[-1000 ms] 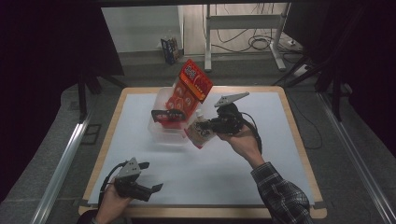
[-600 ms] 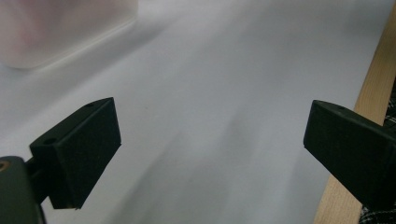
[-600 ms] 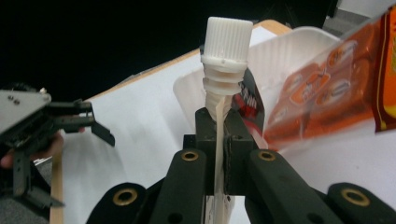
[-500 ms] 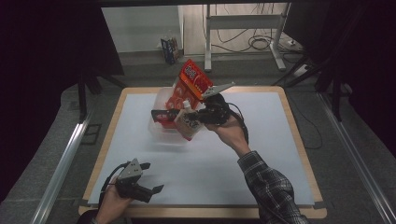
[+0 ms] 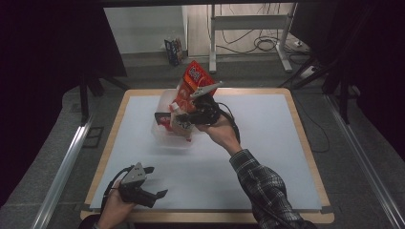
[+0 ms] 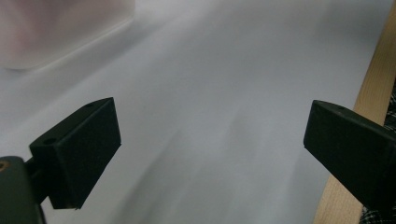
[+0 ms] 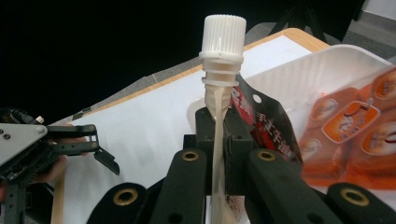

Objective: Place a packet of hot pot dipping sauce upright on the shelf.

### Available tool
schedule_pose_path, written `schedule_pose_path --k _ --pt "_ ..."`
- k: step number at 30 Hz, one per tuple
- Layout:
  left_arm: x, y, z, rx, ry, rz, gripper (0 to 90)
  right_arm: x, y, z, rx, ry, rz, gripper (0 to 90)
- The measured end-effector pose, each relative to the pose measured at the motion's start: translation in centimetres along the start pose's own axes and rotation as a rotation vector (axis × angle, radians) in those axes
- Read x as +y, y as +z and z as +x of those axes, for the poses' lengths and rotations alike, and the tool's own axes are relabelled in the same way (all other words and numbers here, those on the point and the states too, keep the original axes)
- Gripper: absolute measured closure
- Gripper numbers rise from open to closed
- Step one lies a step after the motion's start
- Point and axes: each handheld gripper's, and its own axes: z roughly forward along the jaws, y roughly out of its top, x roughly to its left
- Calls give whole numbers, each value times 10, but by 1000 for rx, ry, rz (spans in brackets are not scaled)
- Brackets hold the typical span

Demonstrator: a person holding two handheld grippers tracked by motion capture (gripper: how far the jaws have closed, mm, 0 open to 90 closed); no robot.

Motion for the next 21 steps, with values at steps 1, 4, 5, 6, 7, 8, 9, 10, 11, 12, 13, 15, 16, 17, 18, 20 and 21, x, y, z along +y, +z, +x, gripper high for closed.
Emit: schedule_pose_path --k 1,4,5,6,7,8,9,10,11,12,13,15,16,17,18,20,21 --pt "0 0 0 0 1 0 38 1 2 0 3 -2 1 865" --pt "0 0 0 0 2 1 38 3 7 2 6 2 2 865" --pt "0 0 0 -1 1 1 38 4 9 2 5 -4 2 865" --pt "0 0 0 -1 2 1 38 5 10 3 5 -5 -2 866" --pt "0 0 0 0 2 1 38 5 11 3 6 -7 -6 866" --pt "0 0 0 0 3 2 38 6 12 3 9 -7 -6 866" --pt "0 0 0 0 4 3 38 8 14 4 12 -7 -8 867" --pt "0 0 0 0 4 3 38 9 15 5 12 -10 -4 867" --pt "0 0 0 1 5 4 38 10 18 6 12 -15 2 867" --pt "0 0 0 1 6 5 38 10 21 7 12 -18 9 867" --pt "0 0 0 1 7 5 38 9 24 7 10 -19 19 866" --pt "0 0 -1 2 8 6 37 8 29 6 17 -13 27 866" --pt "0 0 -1 3 7 5 37 6 32 6 16 -8 34 867" --pt "0 0 -1 3 7 5 37 5 34 5 12 -8 40 866" --pt "0 0 0 3 7 5 37 3 37 4 7 -7 53 866" --pt "0 0 0 3 8 6 37 -1 43 2 -3 1 77 866" --pt "0 0 -1 3 6 4 37 -4 45 0 -6 0 84 866"
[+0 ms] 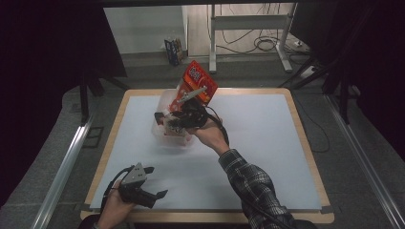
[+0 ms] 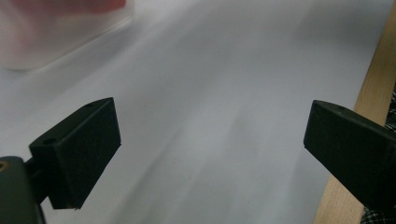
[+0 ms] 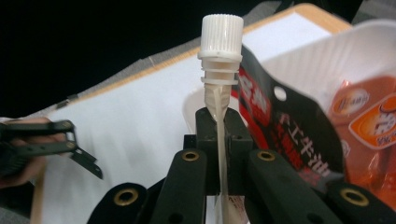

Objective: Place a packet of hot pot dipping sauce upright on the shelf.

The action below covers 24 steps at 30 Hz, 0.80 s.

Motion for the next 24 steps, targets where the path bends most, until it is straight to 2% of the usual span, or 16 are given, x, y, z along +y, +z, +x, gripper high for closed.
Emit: schedule_pose_path --k 4,6,10,17,24 --pt "0 0 0 2 3 1 37 -8 10 -4 -11 11 20 861" --pt "0 0 0 2 2 2 37 -9 13 -5 -10 21 6 856" --pt "0 0 0 4 6 5 36 -7 20 0 -34 -17 17 827" --pt "0 1 -1 4 8 7 36 -7 20 6 -99 -82 34 596" --pt "0 1 -1 4 7 7 35 -7 16 6 -108 -82 24 416"
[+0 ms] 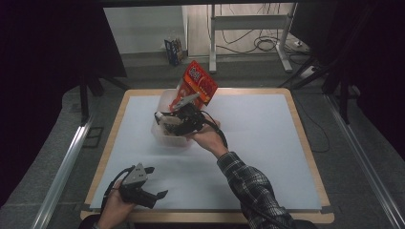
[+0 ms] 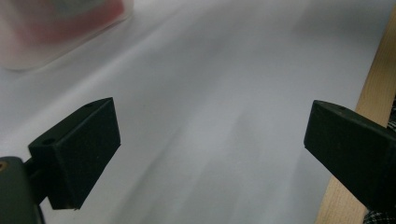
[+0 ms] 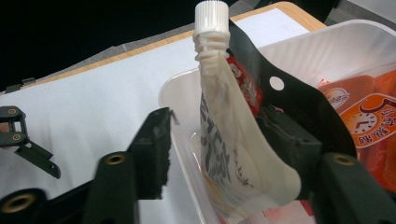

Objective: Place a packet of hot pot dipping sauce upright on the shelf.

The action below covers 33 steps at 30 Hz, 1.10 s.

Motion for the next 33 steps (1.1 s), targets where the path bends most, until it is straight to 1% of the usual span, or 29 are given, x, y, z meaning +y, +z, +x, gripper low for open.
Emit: schedule_pose_path --k 3,6,8,11,15,21,24,27,29,32,33 --pt "0 0 0 0 2 2 35 0 0 1 3 -8 -2 369" --pt "0 0 0 1 3 3 34 1 0 2 6 -6 1 331" --pt "0 0 0 2 3 3 34 1 0 2 2 -19 4 302" --pt "0 0 0 3 6 4 34 2 0 3 -3 -29 12 271" --pt "0 0 0 4 7 1 33 2 -2 5 -8 -28 13 239" --pt "0 -1 1 -3 -6 2 33 1 -7 5 -11 -42 15 177" --pt "0 -1 1 -3 -7 3 32 0 -10 6 -10 -50 17 156" --pt "1 -1 1 -2 -7 3 29 0 -12 6 -10 -48 19 142" --pt "1 -1 1 -1 -7 3 28 0 -13 7 -11 -38 21 141" --pt "1 -1 1 0 -6 3 27 -1 -15 7 -14 -41 28 129" --pt "1 -1 1 0 -5 4 27 -1 -16 7 -8 -42 30 117"
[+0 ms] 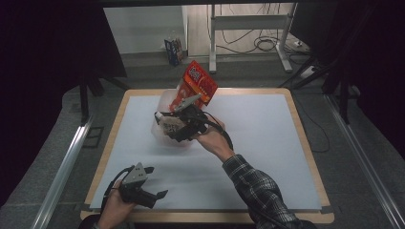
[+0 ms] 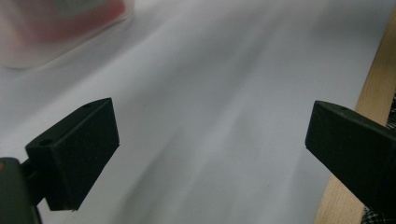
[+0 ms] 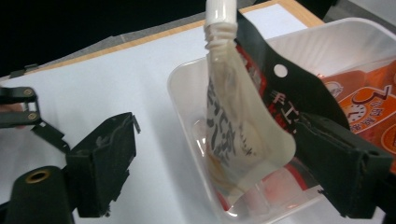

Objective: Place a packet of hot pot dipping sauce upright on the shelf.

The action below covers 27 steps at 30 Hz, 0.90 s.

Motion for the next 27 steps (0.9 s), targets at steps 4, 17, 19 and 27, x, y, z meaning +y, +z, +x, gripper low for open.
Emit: schedule_pose_path --k 4,17,19,27 --pt "0 0 0 -1 -1 0 26 -1 -2 1 -9 -13 21 84" --pt "1 -1 -1 -33 1 -19 18 -6 -12 2 -31 -39 15 12" --pt "1 -1 -1 -36 4 -19 16 -7 -13 1 -31 -39 13 7" --pt "1 -1 -1 -32 4 -17 16 -14 -20 1 -41 -23 1 0"
